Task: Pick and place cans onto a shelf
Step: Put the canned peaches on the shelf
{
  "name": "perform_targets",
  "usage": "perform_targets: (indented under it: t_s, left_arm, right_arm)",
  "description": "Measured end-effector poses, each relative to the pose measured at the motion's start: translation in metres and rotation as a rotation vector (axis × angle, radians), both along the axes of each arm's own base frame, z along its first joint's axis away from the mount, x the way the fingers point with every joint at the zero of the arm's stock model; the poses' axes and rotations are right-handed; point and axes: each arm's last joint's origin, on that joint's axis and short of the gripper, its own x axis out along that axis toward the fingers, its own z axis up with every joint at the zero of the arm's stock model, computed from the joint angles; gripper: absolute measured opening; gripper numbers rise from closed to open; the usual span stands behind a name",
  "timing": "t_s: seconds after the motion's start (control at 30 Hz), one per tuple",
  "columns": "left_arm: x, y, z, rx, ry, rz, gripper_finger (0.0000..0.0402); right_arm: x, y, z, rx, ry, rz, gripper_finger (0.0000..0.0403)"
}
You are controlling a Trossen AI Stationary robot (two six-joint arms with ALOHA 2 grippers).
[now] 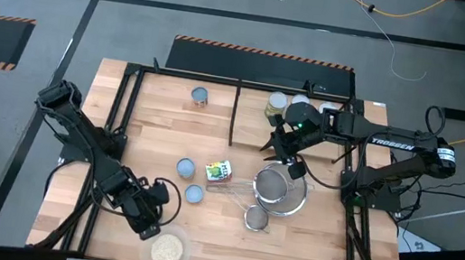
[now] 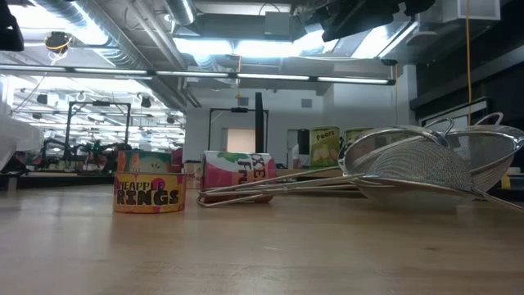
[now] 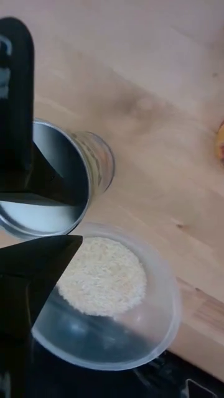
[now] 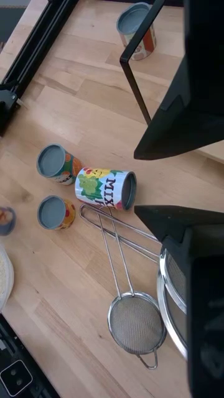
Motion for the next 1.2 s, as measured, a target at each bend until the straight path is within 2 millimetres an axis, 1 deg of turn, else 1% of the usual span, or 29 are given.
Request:
perform_targets:
  t_s: [0.2, 0.43, 0.8, 1.03, 1.2]
  left_arm:
    - [-0.001, -0.002, 0.0, -0.038, 0.026, -0.011, 0.0078]
    - [0.001, -0.005, 0.002, -0.072, 0.0, -0.01, 0.0078]
    - [-0.007, -0.014, 0.002, -0.074, 0.004, -0.045, 0.0078]
    - [-0.007, -0.014, 0.002, -0.074, 0.005, -0.046, 0.0078]
    - [-0.005, -0.016, -0.004, -0.061, 0.024, -0.052, 0.0078]
  right_arm:
    - [0.0, 0.0, 0.0, 0.0, 0.0, 0.0, 0.0133]
    - [0.0, 0.0, 0.0, 0.0, 0.0, 0.0, 0.0133]
    - [0.0, 0.0, 0.0, 0.0, 0.0, 0.0, 0.0133]
    - [0.0, 0.0, 0.0, 0.0, 0.0, 0.001, 0.0133]
    - [0.0, 0.0, 0.0, 0.0, 0.001, 0.001, 0.0133]
